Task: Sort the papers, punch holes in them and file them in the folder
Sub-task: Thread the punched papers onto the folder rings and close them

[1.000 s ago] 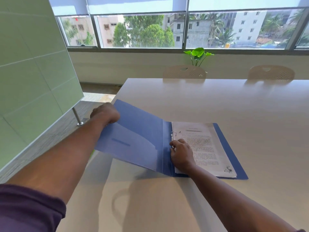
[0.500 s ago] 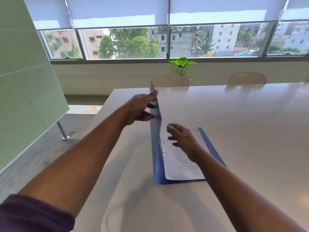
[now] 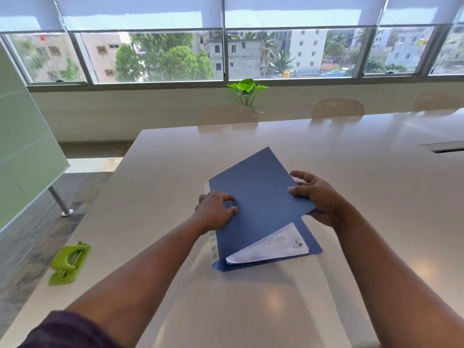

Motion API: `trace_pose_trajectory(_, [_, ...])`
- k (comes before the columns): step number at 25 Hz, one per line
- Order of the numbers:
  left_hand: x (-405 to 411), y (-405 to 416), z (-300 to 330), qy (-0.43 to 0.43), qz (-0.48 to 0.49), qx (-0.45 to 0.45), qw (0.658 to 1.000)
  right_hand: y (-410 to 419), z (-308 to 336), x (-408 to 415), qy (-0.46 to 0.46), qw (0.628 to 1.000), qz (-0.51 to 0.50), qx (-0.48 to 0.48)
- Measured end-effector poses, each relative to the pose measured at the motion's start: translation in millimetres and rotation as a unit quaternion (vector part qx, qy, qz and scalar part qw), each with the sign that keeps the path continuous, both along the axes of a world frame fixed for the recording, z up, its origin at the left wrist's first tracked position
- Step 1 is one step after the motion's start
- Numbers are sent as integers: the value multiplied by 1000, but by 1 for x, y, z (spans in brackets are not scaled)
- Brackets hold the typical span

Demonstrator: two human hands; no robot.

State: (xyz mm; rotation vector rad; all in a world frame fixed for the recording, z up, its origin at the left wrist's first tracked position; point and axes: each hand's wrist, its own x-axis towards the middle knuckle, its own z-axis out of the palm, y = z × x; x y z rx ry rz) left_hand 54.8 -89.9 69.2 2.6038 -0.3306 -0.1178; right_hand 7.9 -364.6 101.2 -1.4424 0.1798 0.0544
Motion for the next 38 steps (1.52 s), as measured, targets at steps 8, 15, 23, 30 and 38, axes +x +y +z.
trace_pose_trajectory(8, [-9, 6, -40, 61, 120, -91, 987, -6, -42, 1, 107, 923, -33, -367])
trace_pose_trajectory(15, [-8, 1, -34, 207, 222, -385, 871, 12, -62, 4, 152, 830, -10, -536])
trace_pose_trajectory(23, [-9, 29, -29, 322, 131, -499, 794, 26, -69, 2, 160, 940, -58, -295])
trace_pose_trajectory(30, [-10, 80, -20, 264, 111, -537, 793, 65, -73, 11, 118, 983, -90, -104])
trace_pose_trajectory(38, [24, 121, -26, 137, 138, -474, 859, 122, -70, 45, 52, 954, -119, -271])
